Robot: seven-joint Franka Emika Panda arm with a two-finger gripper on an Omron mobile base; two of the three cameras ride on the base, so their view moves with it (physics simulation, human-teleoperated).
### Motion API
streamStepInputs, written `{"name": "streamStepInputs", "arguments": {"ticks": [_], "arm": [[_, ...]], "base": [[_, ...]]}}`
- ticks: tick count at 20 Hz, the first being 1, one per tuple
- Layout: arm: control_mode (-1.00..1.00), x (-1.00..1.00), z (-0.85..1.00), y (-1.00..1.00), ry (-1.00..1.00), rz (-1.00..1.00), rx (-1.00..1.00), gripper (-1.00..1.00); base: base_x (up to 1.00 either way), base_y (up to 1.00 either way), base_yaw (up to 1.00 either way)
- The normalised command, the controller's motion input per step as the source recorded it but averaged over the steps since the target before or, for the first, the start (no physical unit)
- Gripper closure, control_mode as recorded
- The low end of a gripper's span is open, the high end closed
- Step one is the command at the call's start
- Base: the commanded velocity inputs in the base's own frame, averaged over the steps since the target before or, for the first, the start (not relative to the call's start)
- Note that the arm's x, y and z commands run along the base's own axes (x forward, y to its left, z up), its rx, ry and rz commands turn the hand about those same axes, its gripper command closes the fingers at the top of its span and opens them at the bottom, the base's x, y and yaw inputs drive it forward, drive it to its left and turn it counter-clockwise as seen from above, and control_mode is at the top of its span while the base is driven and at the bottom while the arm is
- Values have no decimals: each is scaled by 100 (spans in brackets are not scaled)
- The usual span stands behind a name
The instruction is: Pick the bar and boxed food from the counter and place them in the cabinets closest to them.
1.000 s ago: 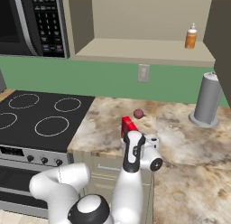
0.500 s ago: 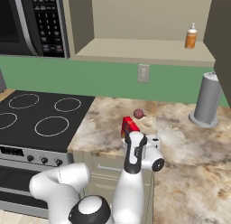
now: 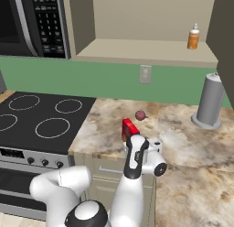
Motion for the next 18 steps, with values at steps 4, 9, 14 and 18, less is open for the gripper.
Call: {"name": "streamStepInputs", "arguments": {"ticks": [4, 9, 14, 18], "arm": [[-100, 13, 0, -1, 3, 1, 2, -100], [-100, 17, 0, -9, 4, 5, 6, -100], [-100, 1, 0, -1, 0, 1, 1, -100], [-100, 0, -3, 1, 3, 0, 0, -100]], "base": [[0, 0, 0], [0, 0, 0], [0, 0, 0], [0, 0, 0]]}}
